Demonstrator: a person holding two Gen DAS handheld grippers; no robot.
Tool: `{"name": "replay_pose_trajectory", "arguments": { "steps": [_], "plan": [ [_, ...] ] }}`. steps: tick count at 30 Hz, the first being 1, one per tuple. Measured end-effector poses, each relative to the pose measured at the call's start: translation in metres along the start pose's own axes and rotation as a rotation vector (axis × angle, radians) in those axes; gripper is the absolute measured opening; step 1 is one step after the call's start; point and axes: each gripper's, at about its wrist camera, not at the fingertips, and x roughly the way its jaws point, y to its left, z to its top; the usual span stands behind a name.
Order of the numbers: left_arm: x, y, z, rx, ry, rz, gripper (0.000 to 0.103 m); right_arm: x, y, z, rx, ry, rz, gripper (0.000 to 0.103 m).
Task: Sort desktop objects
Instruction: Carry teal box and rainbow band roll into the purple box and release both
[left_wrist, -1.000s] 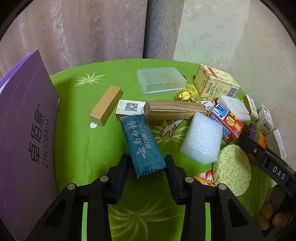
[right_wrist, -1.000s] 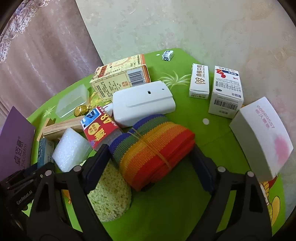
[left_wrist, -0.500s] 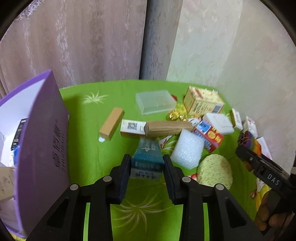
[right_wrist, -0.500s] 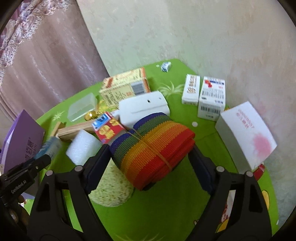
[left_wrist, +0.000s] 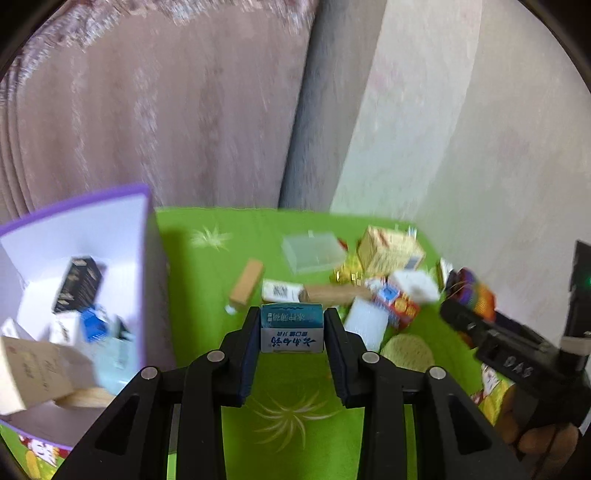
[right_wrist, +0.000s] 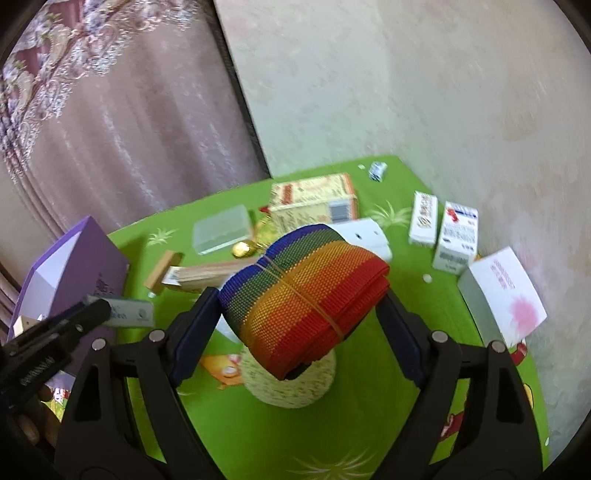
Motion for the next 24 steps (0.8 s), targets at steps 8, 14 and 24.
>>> {"name": "replay_pose_trajectory", "arguments": {
  "steps": [8,14,24],
  "plan": [
    [-0.066,0.069,0.02,-0.106,-0.164,0.102,0.034,-0.014,0.071,0.012,-0.134,-0.055,0.116,0.086],
    [-0.088,0.145,0.021,-0.237,-0.207,0.198,0.034,-0.014,0.138,0.011,-0.264,-0.062,0.214,0.086],
    [-0.099,0.217,0.007,-0.358,-0.235,0.278,0.034,-0.004,0.243,0.0,-0.452,-0.059,0.319,0.086]
  ]
}}
